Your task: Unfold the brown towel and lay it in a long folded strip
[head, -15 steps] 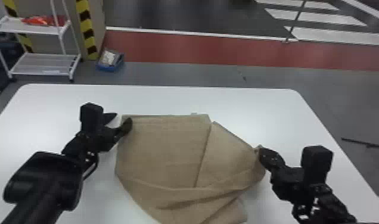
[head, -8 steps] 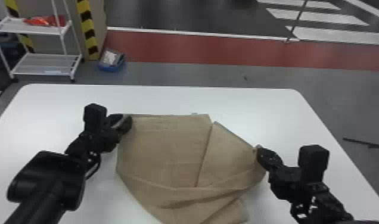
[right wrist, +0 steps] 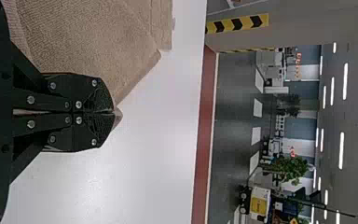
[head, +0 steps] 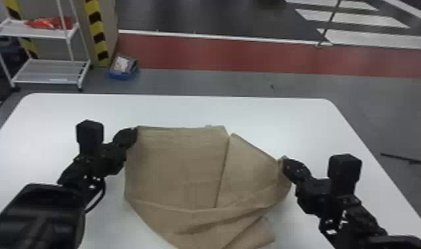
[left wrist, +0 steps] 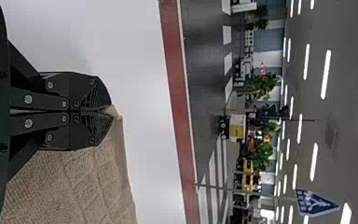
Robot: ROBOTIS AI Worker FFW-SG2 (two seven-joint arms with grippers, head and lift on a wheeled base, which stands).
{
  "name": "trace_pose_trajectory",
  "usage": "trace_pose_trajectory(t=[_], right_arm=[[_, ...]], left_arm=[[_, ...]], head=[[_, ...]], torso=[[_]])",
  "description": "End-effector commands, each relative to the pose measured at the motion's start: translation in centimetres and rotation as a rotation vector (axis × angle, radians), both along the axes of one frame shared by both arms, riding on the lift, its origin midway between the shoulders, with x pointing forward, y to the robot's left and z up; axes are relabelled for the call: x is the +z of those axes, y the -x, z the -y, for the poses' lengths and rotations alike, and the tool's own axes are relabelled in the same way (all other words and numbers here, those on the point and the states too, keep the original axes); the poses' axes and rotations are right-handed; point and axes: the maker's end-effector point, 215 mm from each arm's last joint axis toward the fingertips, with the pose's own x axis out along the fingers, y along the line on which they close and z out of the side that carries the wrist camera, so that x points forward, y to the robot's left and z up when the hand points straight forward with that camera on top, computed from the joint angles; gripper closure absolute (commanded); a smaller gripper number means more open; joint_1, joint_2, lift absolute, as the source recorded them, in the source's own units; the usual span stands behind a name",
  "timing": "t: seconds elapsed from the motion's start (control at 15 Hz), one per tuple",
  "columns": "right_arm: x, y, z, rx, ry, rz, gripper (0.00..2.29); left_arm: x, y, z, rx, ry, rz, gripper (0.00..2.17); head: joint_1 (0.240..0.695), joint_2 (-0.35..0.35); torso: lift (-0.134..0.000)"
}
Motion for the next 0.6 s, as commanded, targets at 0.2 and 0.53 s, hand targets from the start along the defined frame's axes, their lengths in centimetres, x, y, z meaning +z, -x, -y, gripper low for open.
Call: trace_pose_trajectory(t=[0.2,0.53], right_arm=[[4.3,-3.9,1.4,-0.010,0.026,0.025,1.30],[8.7,-5.3,6.9,-0.088,0.032,0.069,1.30]], left_arm=[[8.4,4.6,-11.3,0.252,0.127,0.076,1.42],[15.1,11.6,-21.4,0.439,0.226,0.123,1.42]], head=[[0.695,-0.087],[0.695,-0.005]], torso=[[-0.119],[-0.119]])
